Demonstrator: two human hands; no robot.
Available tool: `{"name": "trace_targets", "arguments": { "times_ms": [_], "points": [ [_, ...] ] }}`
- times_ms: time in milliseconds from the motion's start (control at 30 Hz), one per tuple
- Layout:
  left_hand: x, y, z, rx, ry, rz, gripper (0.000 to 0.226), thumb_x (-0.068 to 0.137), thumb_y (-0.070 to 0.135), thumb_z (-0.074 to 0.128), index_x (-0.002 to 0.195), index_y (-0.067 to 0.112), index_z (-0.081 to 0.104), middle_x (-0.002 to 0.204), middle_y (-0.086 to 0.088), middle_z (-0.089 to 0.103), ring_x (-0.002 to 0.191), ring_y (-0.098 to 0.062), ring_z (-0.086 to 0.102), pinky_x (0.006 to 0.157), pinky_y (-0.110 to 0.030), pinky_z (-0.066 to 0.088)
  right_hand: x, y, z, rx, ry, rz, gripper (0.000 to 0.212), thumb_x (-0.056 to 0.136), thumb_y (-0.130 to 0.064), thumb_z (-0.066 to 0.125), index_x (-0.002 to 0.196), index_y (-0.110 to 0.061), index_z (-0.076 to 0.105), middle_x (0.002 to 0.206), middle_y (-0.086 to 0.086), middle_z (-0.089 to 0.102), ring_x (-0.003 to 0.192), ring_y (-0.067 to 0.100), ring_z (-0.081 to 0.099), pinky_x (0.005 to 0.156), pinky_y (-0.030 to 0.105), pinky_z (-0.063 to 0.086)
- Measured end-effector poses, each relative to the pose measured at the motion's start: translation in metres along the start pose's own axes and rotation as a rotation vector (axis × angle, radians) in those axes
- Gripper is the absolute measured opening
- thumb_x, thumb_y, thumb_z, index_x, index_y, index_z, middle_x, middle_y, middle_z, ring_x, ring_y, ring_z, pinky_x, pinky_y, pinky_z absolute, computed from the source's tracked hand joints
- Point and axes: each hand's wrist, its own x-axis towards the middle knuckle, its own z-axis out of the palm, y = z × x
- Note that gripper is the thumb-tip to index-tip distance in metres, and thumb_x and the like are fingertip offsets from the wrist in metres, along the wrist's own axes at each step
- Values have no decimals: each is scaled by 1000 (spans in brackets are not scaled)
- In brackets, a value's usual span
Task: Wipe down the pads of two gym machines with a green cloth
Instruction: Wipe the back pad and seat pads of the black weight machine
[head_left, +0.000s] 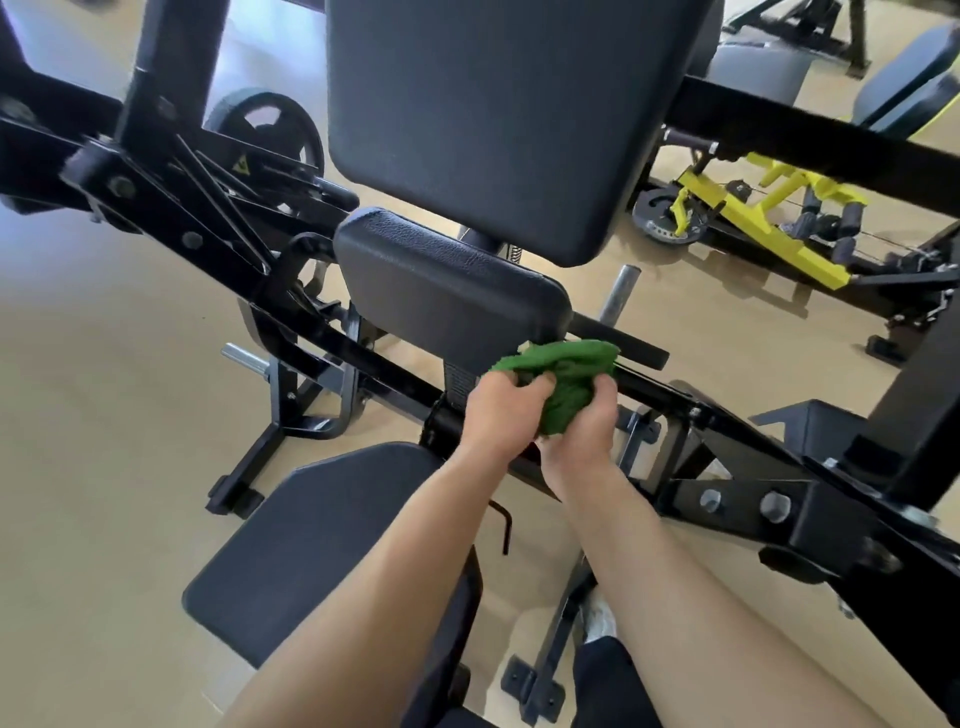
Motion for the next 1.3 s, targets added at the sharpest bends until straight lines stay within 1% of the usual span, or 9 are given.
{"name": "trace_targets", "arguments": {
  "times_ms": [133,267,400,500,633,833,1000,1100,1300],
  "points": [
    [-6,10,-19,-145,104,84,20,94,18,59,79,9,69,71,-1,69,68,-17,67,66,-35,62,-8,-11,36,-453,-87,-276,53,92,-40,53,139,-16,50,130,8,66,119,23,64,107,46,49],
    [-10,12,-19,-154,225,99,25,91,14,58,68,5,59,56,-2,51,52,-15,45,44,-25,36,-6,3,43,-761,-58,-531,69,86,-56,45,143,-17,41,141,5,57,132,22,55,113,46,43],
    [-8,9,-26,-266,289,114,29,89,15,61,61,11,59,50,5,52,48,-9,43,46,-24,37,-5,12,38,-1065,-9,-878,64,95,-51,40,140,-5,43,144,17,49,138,32,46,117,50,37],
    [5,13,-51,-241,413,227,20,86,10,62,67,15,67,57,7,60,54,-9,49,52,-29,44,-4,11,42,-1492,44,-1183,67,99,-46,38,148,-2,43,158,18,41,153,32,27,128,47,10],
    [48,24,-105,-257,630,270,10,83,14,68,86,23,69,81,2,71,75,-15,67,74,-36,59,4,11,76,-1801,61,-1334,66,97,-42,47,148,0,44,154,19,46,149,35,34,124,51,21],
    [99,46,-153,-105,837,312,21,90,7,56,101,21,66,92,8,62,84,-6,57,65,0,39,28,33,164,-2081,-87,-1362,59,100,-23,40,152,3,31,156,24,39,141,42,40,117,52,32],
    [124,40,-170,-91,667,185,19,94,15,52,103,21,67,89,7,65,80,-11,59,86,-34,52,38,40,212,-2197,-377,-1438,60,103,-23,42,158,-9,25,166,11,25,150,39,26,122,51,24],
    [112,28,-152,-103,620,199,19,95,25,57,112,20,64,91,9,65,82,-12,62,69,-23,45,32,37,194,-2167,-304,-1446,56,105,-23,35,159,-15,23,169,10,20,151,42,24,119,58,25],
    [75,-6,-87,18,493,141,22,92,18,56,101,4,70,99,-12,74,90,-31,66,80,-35,50,29,28,95,-2051,-138,-1684,54,107,-25,30,160,-20,28,168,4,26,150,35,33,123,51,25]
  ]
}}
